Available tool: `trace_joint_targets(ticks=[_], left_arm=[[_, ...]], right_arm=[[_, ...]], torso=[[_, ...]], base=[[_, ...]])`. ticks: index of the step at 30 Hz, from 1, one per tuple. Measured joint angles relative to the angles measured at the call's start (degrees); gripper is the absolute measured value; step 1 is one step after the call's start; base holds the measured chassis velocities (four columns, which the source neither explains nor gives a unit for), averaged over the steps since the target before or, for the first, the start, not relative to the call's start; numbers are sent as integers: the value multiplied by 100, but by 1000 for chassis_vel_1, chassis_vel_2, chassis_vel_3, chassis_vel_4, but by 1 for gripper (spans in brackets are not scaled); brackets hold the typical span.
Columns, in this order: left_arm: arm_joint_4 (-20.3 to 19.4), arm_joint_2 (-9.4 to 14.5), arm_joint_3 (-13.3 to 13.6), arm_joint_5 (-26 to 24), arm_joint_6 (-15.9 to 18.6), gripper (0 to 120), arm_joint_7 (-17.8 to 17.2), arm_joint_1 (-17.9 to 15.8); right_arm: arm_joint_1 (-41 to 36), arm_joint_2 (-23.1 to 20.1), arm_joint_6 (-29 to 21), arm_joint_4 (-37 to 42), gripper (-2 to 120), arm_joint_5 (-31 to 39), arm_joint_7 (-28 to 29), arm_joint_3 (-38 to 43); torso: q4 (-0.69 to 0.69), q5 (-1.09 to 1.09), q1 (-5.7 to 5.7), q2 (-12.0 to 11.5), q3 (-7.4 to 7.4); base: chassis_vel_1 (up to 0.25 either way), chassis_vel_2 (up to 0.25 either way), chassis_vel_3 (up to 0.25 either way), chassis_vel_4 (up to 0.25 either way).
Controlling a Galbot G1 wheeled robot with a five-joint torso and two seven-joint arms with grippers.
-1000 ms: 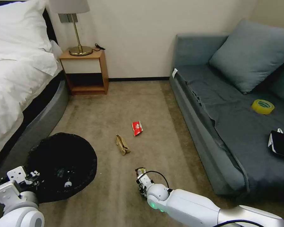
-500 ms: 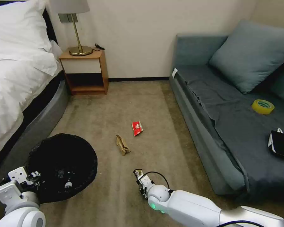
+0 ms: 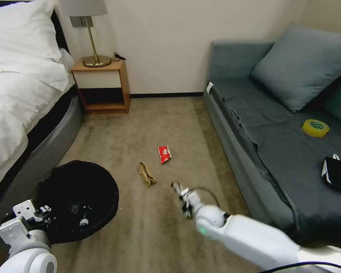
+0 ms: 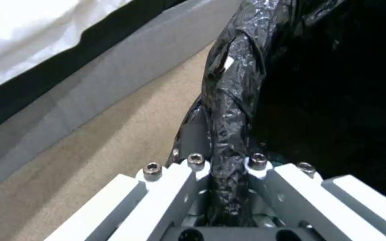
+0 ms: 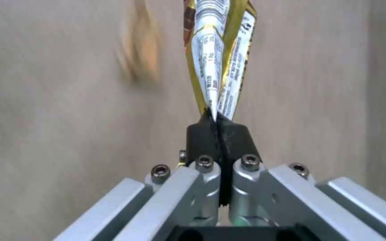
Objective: Pick up the trash bin, then pick up the garbage on the floor and place it into the trash bin.
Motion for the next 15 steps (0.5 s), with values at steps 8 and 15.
trace_joint_targets(ticks=[8,15], left_arm=[[49,-20,348,145,8,2,-5,18],[79,-103,605,167,1,2,-31,16]], right_arm=[[469,579,-214,1502,0,819,644,345],[768,2015,116,1418,0,1022,1206,-624]], torso=[[1,-2,0,1,0],[5,-2,0,1,0]], base=[[0,0,0,0],[0,0,0,0]])
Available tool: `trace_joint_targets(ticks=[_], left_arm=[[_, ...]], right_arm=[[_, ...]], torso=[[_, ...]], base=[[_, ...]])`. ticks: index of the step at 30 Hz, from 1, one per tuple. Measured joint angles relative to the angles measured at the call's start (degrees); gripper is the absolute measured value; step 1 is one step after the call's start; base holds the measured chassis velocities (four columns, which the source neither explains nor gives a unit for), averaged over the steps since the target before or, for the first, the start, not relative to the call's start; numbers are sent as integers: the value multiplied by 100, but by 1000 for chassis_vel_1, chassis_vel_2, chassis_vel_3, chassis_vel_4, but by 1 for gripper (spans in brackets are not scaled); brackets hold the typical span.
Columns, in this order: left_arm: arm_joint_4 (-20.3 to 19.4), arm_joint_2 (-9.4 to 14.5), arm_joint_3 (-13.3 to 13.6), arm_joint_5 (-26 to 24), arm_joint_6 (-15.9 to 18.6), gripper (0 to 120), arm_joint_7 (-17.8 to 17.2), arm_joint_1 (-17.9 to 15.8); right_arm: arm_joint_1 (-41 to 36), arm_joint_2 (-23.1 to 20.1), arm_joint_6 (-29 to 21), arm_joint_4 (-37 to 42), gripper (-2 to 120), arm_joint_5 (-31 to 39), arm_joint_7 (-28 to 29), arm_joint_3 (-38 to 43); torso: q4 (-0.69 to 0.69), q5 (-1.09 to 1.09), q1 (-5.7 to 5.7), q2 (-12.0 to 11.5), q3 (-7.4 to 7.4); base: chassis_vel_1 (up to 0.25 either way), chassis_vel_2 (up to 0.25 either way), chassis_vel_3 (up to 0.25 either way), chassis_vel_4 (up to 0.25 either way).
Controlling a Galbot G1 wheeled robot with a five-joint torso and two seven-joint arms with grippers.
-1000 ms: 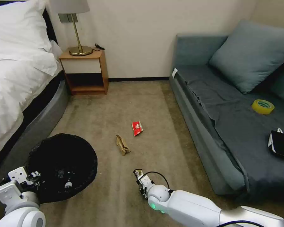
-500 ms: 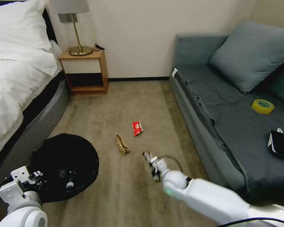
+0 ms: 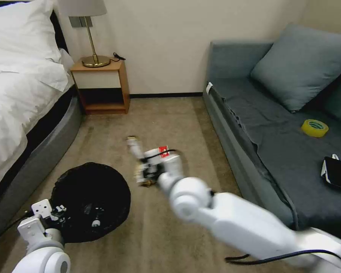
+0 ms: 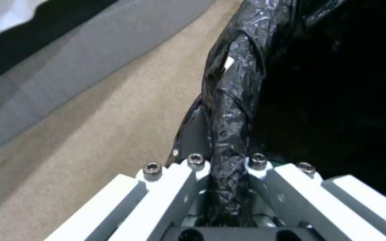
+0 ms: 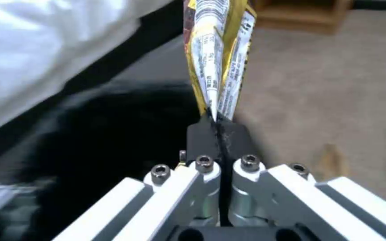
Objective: Pick up the trash bin, then pick up the garbage on the floor and place it into the trash bin.
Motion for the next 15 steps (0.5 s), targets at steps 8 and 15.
trace_joint_targets(ticks=[8,15], left_arm=[[3,-99,96,50,1,2,-14,-29],[-10,-130,101,63,4,2,-20,-44]], right_arm=[[-33,410,119,-273,0,-70,195,-715],[-126,363,129,-302,10,-182,186,-944]], torso=[[-3,1,0,0,0],[-3,1,0,0,0]], base=[[0,0,0,0],[0,0,0,0]])
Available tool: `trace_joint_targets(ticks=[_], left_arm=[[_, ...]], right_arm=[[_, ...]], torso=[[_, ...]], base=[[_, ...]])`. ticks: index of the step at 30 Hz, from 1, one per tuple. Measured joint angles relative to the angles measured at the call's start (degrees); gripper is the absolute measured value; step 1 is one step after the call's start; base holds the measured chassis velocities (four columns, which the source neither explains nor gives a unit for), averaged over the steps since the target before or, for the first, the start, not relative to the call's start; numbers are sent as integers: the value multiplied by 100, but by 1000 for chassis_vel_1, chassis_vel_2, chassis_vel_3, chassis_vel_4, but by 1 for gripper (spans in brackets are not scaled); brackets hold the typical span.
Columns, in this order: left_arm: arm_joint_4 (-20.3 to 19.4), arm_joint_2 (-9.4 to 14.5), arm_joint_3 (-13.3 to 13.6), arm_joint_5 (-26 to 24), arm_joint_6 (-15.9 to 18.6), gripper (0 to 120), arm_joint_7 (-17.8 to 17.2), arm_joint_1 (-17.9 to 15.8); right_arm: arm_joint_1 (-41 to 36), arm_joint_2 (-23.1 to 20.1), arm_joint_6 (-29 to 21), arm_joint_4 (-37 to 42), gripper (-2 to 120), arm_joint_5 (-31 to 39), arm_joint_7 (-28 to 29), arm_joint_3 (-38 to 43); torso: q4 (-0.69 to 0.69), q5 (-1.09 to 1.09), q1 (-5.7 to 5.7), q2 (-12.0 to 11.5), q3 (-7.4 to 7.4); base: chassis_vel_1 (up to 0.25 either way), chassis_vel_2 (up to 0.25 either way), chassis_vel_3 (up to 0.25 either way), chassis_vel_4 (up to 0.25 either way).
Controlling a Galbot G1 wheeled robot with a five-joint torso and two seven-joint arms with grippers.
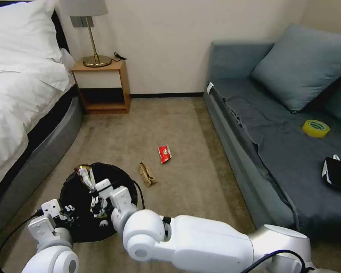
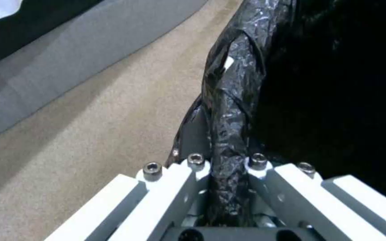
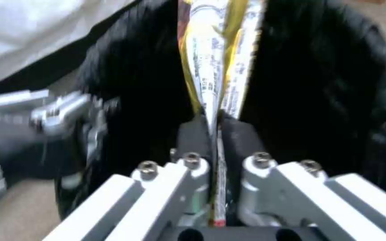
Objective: Pick up the trash bin, then pick up the garbage on the floor and place it into the trash bin.
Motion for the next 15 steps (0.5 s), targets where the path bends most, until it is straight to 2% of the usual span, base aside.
trace_joint_targets(ticks=[3,5,7,10,13,14,15], left_arm=[[-20,-16,-1,2,1,2,0,2],[-27,-17,-1,3,1,2,-1,5],[-45,-17,-1,3,1,2,-1,15],[-57,-17,-1,1,2,2,-1,19],[-82,-6,-5,-17,4,2,-1,30],[-82,-6,-5,-17,4,2,-1,30],[-88,6,-20,-30,5,2,-1,35]], right_arm=[[-22,-58,0,22,25,-79,-75,-12],[-22,-66,0,23,26,-90,-87,-9],[-20,-105,0,34,39,-152,-130,27],[-18,-129,-1,46,45,-181,-136,65],[-18,-193,-4,86,61,-341,-176,181],[-18,-193,-4,86,61,-341,-176,181],[-8,-266,13,131,66,-517,-303,310]], torso=[[0,0,0,0,0],[0,0,0,0,0],[0,1,0,-1,0],[0,1,0,-1,0],[0,1,0,-1,0],[0,1,0,-1,0],[1,1,0,-1,0]], base=[[0,0,0,0],[0,0,0,0],[0,0,0,0],[0,0,0,0],[0,0,0,0],[0,0,0,0],[0,0,0,0]])
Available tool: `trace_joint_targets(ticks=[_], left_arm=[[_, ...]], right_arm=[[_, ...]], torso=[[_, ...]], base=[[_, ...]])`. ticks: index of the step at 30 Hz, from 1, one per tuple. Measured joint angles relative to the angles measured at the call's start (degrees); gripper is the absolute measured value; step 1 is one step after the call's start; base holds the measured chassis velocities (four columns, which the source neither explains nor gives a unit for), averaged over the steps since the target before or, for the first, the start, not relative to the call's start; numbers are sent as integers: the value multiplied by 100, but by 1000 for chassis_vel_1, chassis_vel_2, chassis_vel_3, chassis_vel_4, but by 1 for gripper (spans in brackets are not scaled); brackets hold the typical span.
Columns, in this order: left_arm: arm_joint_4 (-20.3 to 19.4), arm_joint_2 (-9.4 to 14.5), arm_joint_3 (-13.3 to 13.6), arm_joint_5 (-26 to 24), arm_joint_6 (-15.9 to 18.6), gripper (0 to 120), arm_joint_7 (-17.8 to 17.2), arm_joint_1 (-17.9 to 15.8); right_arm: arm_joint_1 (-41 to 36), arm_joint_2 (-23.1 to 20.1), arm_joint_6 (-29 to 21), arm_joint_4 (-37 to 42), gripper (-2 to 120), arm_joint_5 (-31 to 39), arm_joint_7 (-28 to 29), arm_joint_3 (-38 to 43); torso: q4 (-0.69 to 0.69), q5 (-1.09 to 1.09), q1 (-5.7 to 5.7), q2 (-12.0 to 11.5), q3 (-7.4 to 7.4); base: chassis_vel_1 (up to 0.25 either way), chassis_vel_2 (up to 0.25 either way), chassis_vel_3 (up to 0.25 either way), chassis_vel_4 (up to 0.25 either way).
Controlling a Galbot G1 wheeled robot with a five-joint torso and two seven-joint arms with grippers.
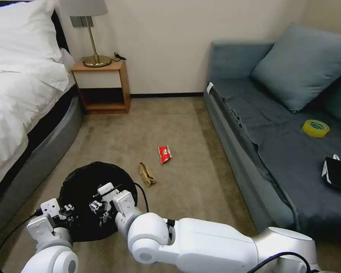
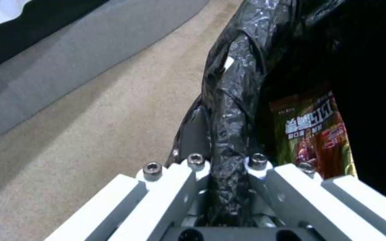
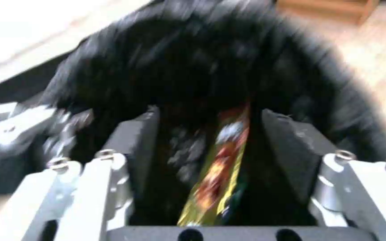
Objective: Pick up the trash bin, then pick up the garbage on the floor and place it into the trash bin.
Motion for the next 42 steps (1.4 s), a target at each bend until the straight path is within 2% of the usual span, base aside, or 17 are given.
trace_joint_targets(ticks=[5,8,10,11,12,13,14,16,17,19,20,22,24,25,29,34,42], left_arm=[[-37,53,-69,-107,4,2,1,2],[-60,113,-145,-224,12,2,-1,5],[-61,120,-149,-238,12,2,-1,7],[-62,153,-165,-294,14,2,0,9],[-62,168,-175,-329,14,2,5,6],[-62,172,-178,-339,14,2,8,4],[-46,199,-201,-373,14,2,11,-2],[-28,216,-224,-379,12,2,14,-9],[-24,219,-229,-379,11,2,14,-10],[-7,233,-267,-397,-4,2,31,-20],[-7,233,-267,-397,-4,2,31,-20],[-1,237,-305,-399,-28,2,40,-23],[1,239,-335,-401,-42,2,40,-25],[1,239,-335,-401,-42,2,40,-25],[-46,240,-377,-443,-51,2,46,-24],[-70,236,-419,-484,-56,2,47,-22],[-96,219,-424,-486,-58,2,47,-23]], right_arm=[[-57,-383,500,260,81,-665,-691,724],[-442,-1219,1187,650,95,-1667,-1326,1866],[-512,-1347,1242,709,96,-1781,-1373,2043],[-910,-1868,1433,989,99,-2256,-1556,2876],[-1245,-2131,1556,1174,99,-2514,-1607,3383],[-1338,-2190,1574,1226,100,-2565,-1606,3509],[-1955,-2465,1599,1503,100,-2767,-1535,4253],[-2405,-2575,1557,1689,100,-2850,-1391,4694],[-2516,-2592,1539,1731,100,-2873,-1350,4801],[-3477,-2546,1443,2057,100,-3315,-1132,5633],[-3477,-2546,1443,2057,100,-3315,-1132,5633],[-4273,-2317,1446,2240,100,-3799,-1043,5997],[-4967,-2044,1511,2384,100,-4133,-1010,6081],[-4967,-2044,1511,2384,100,-4133,-1010,6081],[-5800,-1446,1779,2432,100,-4765,-1121,5905],[-6087,-1050,1975,2359,100,-5037,-1230,5755],[-6066,-978,2090,2262,100,-5064,-1269,5692]], torso=[[1,1,0,0,0],[1,2,0,0,0],[1,2,0,0,0],[-4,2,0,0,0],[-5,3,0,0,0],[-4,4,0,0,0],[-3,3,0,0,0],[-3,3,0,0,0],[-3,3,0,0,0],[-1,0,0,0,0],[-1,0,0,0,0],[-1,2,0,0,0],[-2,2,0,0,-1],[-2,2,0,0,-1],[-2,0,0,0,-1],[0,-1,0,0,-1],[0,-1,0,1,-1]], base=[[0,0,0,0],[0,0,0,0],[0,0,0,0],[0,0,0,0],[0,0,0,0],[0,0,0,0],[0,0,0,0],[0,0,0,0],[0,0,0,0],[0,0,0,0],[0,0,0,0],[0,0,0,0],[0,0,0,0],[0,0,0,0],[0,0,0,0],[0,0,0,0],[-35,30,21,-26]])
